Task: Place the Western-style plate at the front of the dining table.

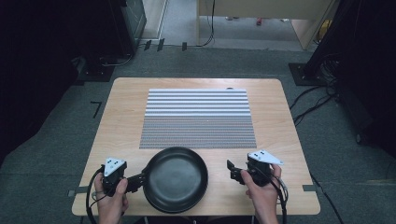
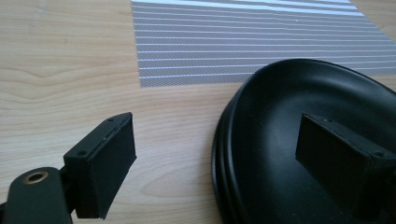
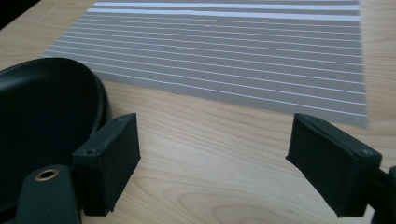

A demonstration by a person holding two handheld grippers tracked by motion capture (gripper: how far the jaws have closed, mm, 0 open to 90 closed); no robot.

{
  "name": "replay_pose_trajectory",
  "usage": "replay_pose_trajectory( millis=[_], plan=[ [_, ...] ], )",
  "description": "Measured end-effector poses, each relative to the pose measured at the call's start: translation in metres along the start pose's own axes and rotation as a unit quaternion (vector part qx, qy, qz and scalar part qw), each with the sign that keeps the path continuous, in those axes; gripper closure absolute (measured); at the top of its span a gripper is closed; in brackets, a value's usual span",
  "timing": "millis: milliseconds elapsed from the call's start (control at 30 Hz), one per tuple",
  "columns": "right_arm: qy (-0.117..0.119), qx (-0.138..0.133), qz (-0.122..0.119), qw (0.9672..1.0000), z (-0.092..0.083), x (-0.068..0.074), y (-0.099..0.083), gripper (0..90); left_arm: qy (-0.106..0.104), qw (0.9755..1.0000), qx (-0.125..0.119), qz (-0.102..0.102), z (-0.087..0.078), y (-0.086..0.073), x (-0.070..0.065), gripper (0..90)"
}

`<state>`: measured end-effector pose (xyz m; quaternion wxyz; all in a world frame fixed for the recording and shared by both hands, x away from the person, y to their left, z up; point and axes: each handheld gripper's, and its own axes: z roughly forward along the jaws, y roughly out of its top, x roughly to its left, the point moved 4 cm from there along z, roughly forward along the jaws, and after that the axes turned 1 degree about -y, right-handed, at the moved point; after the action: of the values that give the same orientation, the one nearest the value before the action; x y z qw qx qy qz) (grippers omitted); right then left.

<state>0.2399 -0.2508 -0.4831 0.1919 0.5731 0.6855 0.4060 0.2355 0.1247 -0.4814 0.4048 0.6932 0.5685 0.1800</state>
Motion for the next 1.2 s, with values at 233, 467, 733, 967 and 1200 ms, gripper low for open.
replay_pose_trajectory(
  millis=[233,467,733,967,1200],
  plan=[
    [0.021,-0.002,-0.013,0.9997,0.009,0.029,0.003,16.2,-0.009,0.9998,0.008,0.017,0.005,-0.002,-0.012,12.0],
    [0.036,0.004,-0.022,0.9991,0.019,0.051,0.003,17.0,-0.009,0.9996,0.020,0.018,0.011,-0.004,-0.016,12.2],
    [0.035,0.001,-0.033,0.9988,0.025,0.074,0.003,28.8,-0.009,0.9991,0.030,0.027,0.017,-0.007,-0.030,13.9],
    [0.074,-0.013,-0.015,0.9971,0.023,0.078,0.005,51.7,-0.003,0.9990,0.040,0.018,0.023,-0.010,-0.030,21.1],
    [0.119,0.023,0.021,0.9924,0.033,0.069,-0.006,63.6,-0.004,0.9990,0.045,0.005,0.024,-0.014,-0.019,40.7]
  ],
)
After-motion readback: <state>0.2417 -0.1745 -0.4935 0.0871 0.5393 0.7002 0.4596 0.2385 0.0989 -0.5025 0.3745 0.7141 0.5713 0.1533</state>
